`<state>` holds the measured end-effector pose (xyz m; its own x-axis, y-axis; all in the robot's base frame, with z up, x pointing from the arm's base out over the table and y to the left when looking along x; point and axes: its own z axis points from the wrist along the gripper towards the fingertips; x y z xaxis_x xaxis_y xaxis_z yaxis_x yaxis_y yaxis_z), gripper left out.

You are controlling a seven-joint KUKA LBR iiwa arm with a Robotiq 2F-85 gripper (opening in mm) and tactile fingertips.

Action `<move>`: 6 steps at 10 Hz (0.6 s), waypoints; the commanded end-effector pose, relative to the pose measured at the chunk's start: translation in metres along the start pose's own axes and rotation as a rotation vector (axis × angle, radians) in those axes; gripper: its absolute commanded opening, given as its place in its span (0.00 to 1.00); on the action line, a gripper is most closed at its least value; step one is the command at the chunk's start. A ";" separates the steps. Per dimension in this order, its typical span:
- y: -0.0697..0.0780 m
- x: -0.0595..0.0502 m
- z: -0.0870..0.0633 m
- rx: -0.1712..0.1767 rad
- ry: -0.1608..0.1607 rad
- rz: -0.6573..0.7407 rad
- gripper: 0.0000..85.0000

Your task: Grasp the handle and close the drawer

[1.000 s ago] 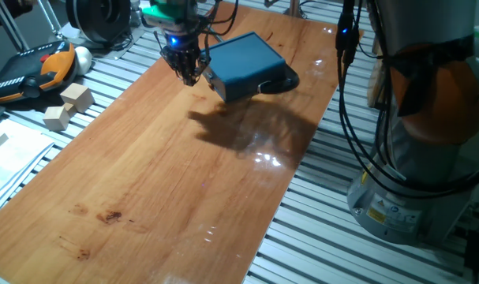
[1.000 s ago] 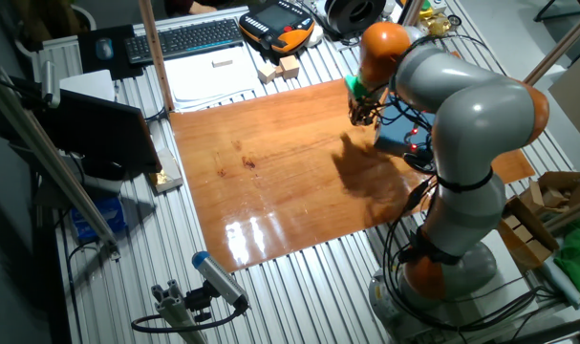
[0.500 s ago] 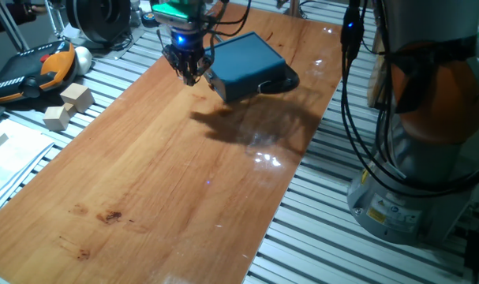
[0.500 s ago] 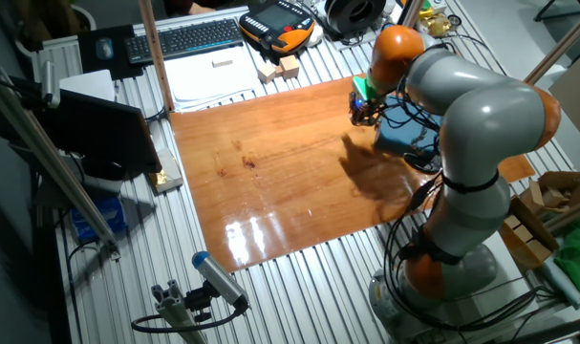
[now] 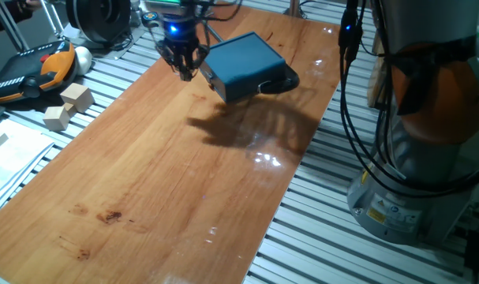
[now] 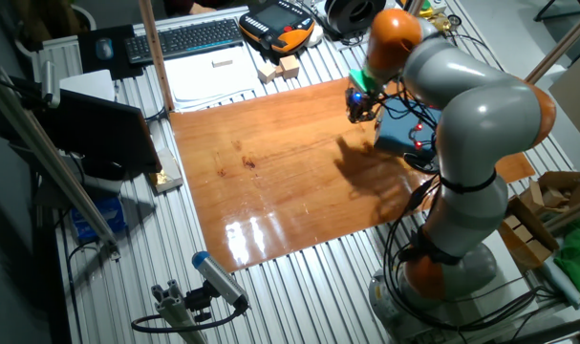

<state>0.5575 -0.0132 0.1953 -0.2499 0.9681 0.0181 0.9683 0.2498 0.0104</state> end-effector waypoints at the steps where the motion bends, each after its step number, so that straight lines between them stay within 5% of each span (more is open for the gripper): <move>1: 0.000 0.006 -0.017 0.010 0.002 -0.001 0.02; 3: -0.003 0.007 -0.046 0.029 0.042 -0.011 0.02; 6: -0.017 0.011 -0.056 0.015 0.039 -0.046 0.02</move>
<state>0.5384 -0.0082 0.2512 -0.2951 0.9538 0.0567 0.9553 0.2957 -0.0023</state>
